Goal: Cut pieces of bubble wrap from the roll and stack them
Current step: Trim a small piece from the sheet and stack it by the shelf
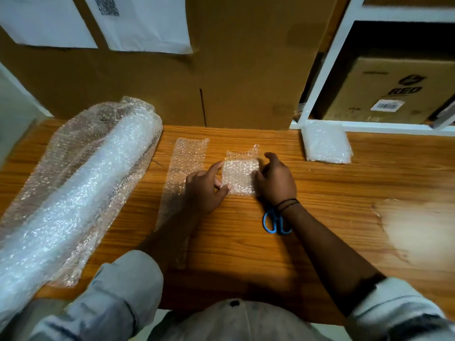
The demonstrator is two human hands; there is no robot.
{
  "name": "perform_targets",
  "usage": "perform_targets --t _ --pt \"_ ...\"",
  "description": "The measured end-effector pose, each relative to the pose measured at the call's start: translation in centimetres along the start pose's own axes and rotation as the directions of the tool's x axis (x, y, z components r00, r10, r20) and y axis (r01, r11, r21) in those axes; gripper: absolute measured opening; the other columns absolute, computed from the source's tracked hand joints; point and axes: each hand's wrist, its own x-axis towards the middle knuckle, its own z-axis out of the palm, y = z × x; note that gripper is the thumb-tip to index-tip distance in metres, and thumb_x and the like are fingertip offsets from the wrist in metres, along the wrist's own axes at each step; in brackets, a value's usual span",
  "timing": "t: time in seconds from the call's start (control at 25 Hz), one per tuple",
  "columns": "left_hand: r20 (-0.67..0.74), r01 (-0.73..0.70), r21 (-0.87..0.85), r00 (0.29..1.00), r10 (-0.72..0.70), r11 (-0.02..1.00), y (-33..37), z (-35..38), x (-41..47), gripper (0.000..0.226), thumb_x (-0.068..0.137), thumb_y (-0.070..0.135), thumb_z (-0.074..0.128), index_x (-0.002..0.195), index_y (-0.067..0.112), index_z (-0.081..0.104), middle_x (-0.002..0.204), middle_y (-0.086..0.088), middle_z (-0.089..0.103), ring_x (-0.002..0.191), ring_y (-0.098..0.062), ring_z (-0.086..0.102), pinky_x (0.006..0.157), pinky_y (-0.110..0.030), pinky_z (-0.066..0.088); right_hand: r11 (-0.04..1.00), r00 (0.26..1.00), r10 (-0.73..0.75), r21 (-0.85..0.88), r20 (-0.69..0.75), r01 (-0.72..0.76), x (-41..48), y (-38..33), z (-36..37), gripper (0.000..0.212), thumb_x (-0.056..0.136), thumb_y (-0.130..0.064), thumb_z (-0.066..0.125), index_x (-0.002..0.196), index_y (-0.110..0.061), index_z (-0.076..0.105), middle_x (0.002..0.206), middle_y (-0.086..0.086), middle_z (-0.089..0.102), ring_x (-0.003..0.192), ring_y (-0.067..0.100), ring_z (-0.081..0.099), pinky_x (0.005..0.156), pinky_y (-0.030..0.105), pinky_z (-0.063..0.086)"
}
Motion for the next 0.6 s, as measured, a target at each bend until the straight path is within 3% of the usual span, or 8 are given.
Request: perform_targets --t 0.08,0.16,0.24,0.4,0.52,0.6 --pt "0.037 -0.035 0.041 0.999 0.033 0.999 0.0 -0.4 0.5 0.068 0.089 0.046 0.074 0.149 0.027 0.050 0.082 0.017 0.062 0.091 -0.015 0.060 0.106 -0.044 0.033 0.973 0.973 -0.204 -0.131 -0.110 0.189 -1.3 -0.3 0.1 0.045 0.093 -0.020 0.066 0.136 -0.009 0.060 0.125 0.016 0.064 0.108 0.037 0.062 0.086 0.046 0.055" --pt "0.072 -0.086 0.123 0.994 0.077 0.989 -0.3 -0.6 0.4 0.066 0.090 0.050 0.069 0.149 0.030 0.049 0.092 0.013 0.063 0.099 -0.017 0.057 0.103 -0.041 0.031 0.910 0.939 -0.335 -0.282 -0.070 0.304 -2.6 0.0 0.6 0.042 0.088 -0.016 0.065 0.130 -0.011 0.065 0.128 0.012 0.064 0.114 0.035 0.058 0.090 0.045 0.052" --pt "0.096 -0.159 0.264 0.986 0.138 0.951 -1.0 -0.9 0.4 0.064 0.090 0.055 0.065 0.148 0.033 0.050 0.113 0.004 0.059 0.112 -0.023 0.054 0.102 -0.043 0.031 0.868 0.940 -0.340 -0.380 0.011 0.318 -3.7 0.0 1.5 0.038 0.086 -0.019 0.064 0.124 -0.017 0.069 0.128 0.005 0.067 0.118 0.033 0.056 0.090 0.045 0.047" --pt "0.260 -0.270 0.387 0.949 0.176 0.882 -2.1 -1.6 1.1 0.067 0.089 0.073 0.047 0.148 0.042 0.047 0.159 -0.002 0.034 0.142 -0.031 0.031 0.113 -0.054 0.026 0.877 0.950 -0.312 -0.391 -0.024 0.278 -5.2 0.1 2.5 0.027 0.091 -0.025 0.060 0.116 -0.021 0.071 0.126 0.001 0.068 0.121 0.030 0.055 0.088 0.046 0.046" --pt "0.381 -0.332 0.376 0.906 0.183 0.865 -2.9 -2.1 1.4 0.080 0.086 0.083 0.034 0.153 0.040 0.041 0.170 0.001 0.016 0.151 -0.033 0.016 0.118 -0.058 0.017 0.887 0.950 -0.311 -0.351 0.023 0.299 -5.3 0.1 2.0 0.039 0.094 -0.043 0.059 0.127 -0.022 0.067 0.137 0.001 0.063 0.131 0.027 0.049 0.096 0.049 0.045" --pt "0.393 -0.374 0.370 0.892 0.222 0.850 -3.1 -2.6 1.5 0.080 0.086 0.081 0.034 0.152 0.037 0.044 0.170 0.002 0.019 0.152 -0.033 0.016 0.119 -0.057 0.017 0.876 0.941 -0.301 -0.344 0.156 0.337 -5.7 0.1 1.6 0.059 0.092 -0.058 0.060 0.140 -0.023 0.060 0.151 0.000 0.054 0.143 0.027 0.039 0.103 0.049 0.038"
